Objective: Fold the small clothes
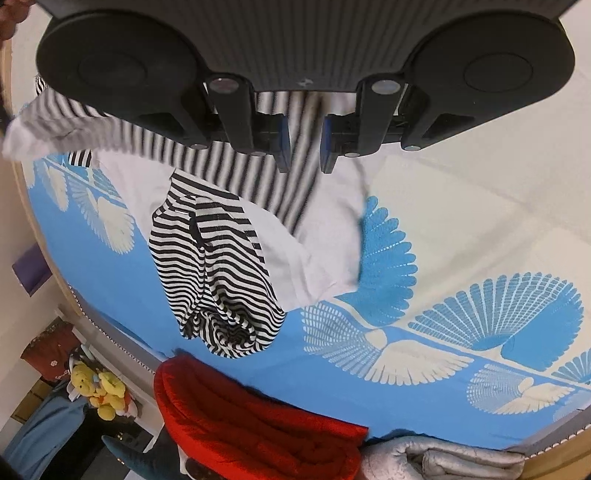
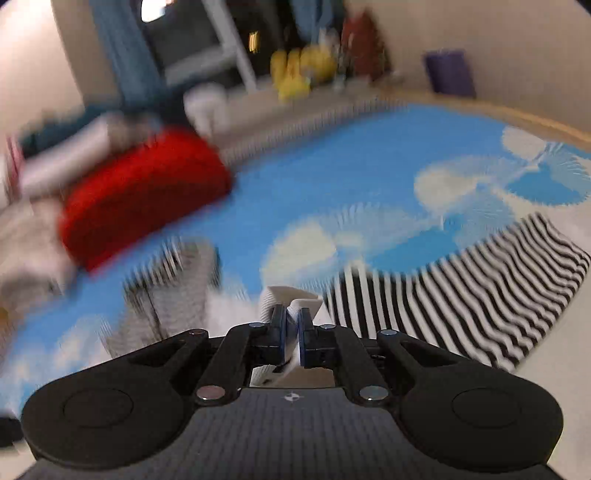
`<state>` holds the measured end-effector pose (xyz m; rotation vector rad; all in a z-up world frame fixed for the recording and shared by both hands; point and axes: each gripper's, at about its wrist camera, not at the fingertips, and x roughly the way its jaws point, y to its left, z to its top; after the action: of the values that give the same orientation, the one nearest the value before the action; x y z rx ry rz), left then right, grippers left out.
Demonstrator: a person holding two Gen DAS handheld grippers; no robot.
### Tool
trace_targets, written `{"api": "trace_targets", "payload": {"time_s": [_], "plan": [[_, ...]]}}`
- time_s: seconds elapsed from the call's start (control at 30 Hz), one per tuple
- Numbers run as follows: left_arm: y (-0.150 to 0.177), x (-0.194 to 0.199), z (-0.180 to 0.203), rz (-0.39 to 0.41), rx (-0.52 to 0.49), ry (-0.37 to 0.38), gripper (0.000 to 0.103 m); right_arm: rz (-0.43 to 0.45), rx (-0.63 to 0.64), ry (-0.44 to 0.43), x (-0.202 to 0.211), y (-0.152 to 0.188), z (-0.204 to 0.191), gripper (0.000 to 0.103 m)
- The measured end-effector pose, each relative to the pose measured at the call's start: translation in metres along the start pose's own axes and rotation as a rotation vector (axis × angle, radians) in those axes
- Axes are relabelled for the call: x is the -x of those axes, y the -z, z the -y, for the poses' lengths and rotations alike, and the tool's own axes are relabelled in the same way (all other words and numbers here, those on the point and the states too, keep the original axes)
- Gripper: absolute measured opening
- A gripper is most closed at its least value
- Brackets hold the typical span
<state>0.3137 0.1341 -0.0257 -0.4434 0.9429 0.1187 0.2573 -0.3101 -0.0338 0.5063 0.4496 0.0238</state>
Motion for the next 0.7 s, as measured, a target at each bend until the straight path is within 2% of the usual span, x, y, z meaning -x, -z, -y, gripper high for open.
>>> {"api": "trace_targets", "payload": {"time_s": [0.03, 0.07, 0.1, 0.17, 0.2, 0.23, 0.27, 0.3, 0.37, 0.43, 0.5, 0.53, 0.6, 0.67, 0.7], "plan": [[0.0, -0.001, 0.001, -0.005, -0.003, 0.001, 0.017, 0.036, 0.009, -0.034, 0.006, -0.003, -0.002, 0.006], [0.001, -0.002, 0.002, -0.011, -0.009, 0.002, 0.017, 0.03, 0.006, -0.042, 0.006, -0.003, -0.002, 0.006], [0.002, -0.004, 0.003, -0.02, -0.019, 0.001, 0.017, -0.022, 0.004, -0.018, 0.0, -0.003, 0.001, 0.006], [0.005, -0.009, 0.007, -0.052, -0.051, -0.002, 0.017, -0.192, 0.012, 0.162, -0.028, 0.007, 0.011, 0.008], [0.007, -0.011, 0.01, -0.067, -0.066, -0.005, 0.017, -0.279, -0.023, 0.266, -0.039, 0.014, 0.025, 0.008], [0.009, -0.014, 0.012, -0.087, -0.084, -0.007, 0.017, -0.335, -0.077, 0.341, -0.045, 0.019, 0.039, 0.008], [0.011, -0.016, 0.013, -0.101, -0.095, -0.006, 0.017, -0.349, -0.136, 0.376, -0.045, 0.021, 0.051, 0.01], [0.013, -0.017, 0.014, -0.111, -0.102, -0.002, 0.017, -0.339, -0.155, 0.375, -0.044, 0.019, 0.055, 0.01], [0.016, -0.02, 0.015, -0.132, -0.106, 0.019, 0.017, -0.265, -0.125, 0.314, -0.037, 0.009, 0.05, 0.01], [0.019, -0.023, 0.015, -0.159, -0.095, 0.044, 0.017, -0.225, -0.116, 0.191, -0.033, 0.003, 0.043, 0.011], [0.022, -0.029, 0.014, -0.188, -0.082, 0.051, 0.017, -0.308, -0.174, 0.104, -0.042, 0.01, 0.049, 0.015], [0.024, -0.034, 0.011, -0.213, -0.068, 0.048, 0.017, -0.396, -0.206, 0.099, -0.053, 0.016, 0.055, 0.016], [0.03, -0.047, 0.006, -0.269, -0.043, 0.032, 0.019, -0.586, -0.209, 0.204, -0.075, 0.033, 0.069, 0.017], [0.035, -0.059, 0.002, -0.325, -0.048, -0.002, 0.019, -0.592, -0.285, 0.218, -0.073, 0.033, 0.084, 0.008], [0.034, -0.059, 0.002, -0.321, -0.051, -0.002, 0.019, -0.584, -0.299, 0.21, -0.072, 0.026, 0.086, 0.009]]}}
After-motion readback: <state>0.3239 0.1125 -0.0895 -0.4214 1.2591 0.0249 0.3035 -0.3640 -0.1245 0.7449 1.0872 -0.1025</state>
